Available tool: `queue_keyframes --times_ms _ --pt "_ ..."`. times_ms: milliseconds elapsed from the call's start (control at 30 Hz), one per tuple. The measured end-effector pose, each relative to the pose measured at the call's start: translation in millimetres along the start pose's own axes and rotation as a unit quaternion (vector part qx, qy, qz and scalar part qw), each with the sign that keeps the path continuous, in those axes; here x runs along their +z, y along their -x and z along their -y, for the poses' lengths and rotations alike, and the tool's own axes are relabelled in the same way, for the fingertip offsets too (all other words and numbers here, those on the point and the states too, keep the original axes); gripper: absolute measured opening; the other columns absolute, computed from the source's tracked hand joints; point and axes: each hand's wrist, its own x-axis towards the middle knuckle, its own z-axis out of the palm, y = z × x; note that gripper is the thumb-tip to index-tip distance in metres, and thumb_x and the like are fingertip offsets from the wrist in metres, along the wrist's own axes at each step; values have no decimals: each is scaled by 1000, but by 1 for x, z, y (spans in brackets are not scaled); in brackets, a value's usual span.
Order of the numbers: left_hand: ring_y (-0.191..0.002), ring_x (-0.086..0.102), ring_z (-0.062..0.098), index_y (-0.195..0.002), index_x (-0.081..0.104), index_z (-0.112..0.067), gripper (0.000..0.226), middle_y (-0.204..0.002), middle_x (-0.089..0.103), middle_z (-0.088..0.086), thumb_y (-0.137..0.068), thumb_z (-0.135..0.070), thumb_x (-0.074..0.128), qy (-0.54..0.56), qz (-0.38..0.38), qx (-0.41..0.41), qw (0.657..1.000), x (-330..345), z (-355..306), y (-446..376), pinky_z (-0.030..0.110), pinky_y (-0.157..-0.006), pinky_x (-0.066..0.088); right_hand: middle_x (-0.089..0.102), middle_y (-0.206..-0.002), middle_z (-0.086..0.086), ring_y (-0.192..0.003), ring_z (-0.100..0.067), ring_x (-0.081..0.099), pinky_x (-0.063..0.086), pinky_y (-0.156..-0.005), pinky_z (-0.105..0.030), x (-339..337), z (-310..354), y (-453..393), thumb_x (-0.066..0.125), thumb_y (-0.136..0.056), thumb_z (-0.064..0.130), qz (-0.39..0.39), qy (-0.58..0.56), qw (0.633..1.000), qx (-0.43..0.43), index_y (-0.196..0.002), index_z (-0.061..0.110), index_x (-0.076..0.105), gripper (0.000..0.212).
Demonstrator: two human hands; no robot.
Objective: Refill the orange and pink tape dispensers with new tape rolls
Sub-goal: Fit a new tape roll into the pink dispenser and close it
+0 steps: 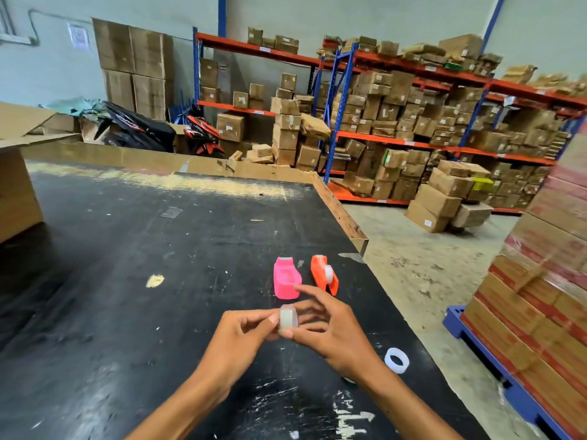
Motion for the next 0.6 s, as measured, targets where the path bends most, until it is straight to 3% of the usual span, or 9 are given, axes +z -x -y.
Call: queue_keyframes --times_ms 100,200,267,333,433,500,600 --pt "-97 73 11 -93 79 -8 27 -96 79 3 -94 -6 52 25 10 -34 999 7 -3 1 30 -96 49 73 -97 5 -91 -10 70 57 -76 -19 -1 -5 -1 81 -70 4 -21 24 999 -16 -111 13 63 45" --pt "-85 74 6 -82 80 -9 22 -84 80 3 -90 -8 59 19 -15 -13 1000 13 -4 0 25 -93 54 74 -82 24 -86 -1 71 54 -78 -13 3 -7 -3 80 -71 6 -39 50 997 -51 -95 25 71 32" --pt "-84 74 7 -77 81 -20 25 -82 80 3 -89 -9 62 24 -23 0 999 16 -5 -2 22 -88 54 66 -80 43 -86 10 67 50 -78 -7 5 -9 -5 79 -73 4 -44 60 994 -76 -102 23 73 35" --pt "-91 74 12 -82 80 -20 20 -86 80 4 -88 -12 63 21 -24 4 999 17 -4 -6 23 -89 52 60 -82 51 -89 18 63 47 -79 -3 4 -13 -8 76 -75 2 -41 64 993 -93 -110 21 69 40" --pt "-91 74 16 -87 80 -15 17 -87 80 7 -88 -11 63 33 -34 -1 999 19 -1 -12 21 -86 56 63 -88 47 -92 14 64 49 -82 -6 3 -18 -14 73 -77 1 -33 71 992 -102 -108 19 73 36" --pt "-84 72 16 -86 79 -12 17 -86 80 10 -88 -8 63 37 -58 -6 998 21 -1 -19 18 -80 58 64 -95 40 -97 6 64 51 -84 -12 5 -18 -21 73 -76 8 -37 80 990 -110 -109 30 67 40" --pt "-83 72 17 -89 78 -6 18 -86 79 12 -90 -6 60 25 -81 -8 996 21 -1 -32 18 -77 59 62 -94 17 -92 -3 60 50 -81 -17 7 -21 -33 71 -78 24 -65 132 984 -104 -106 35 69 29"
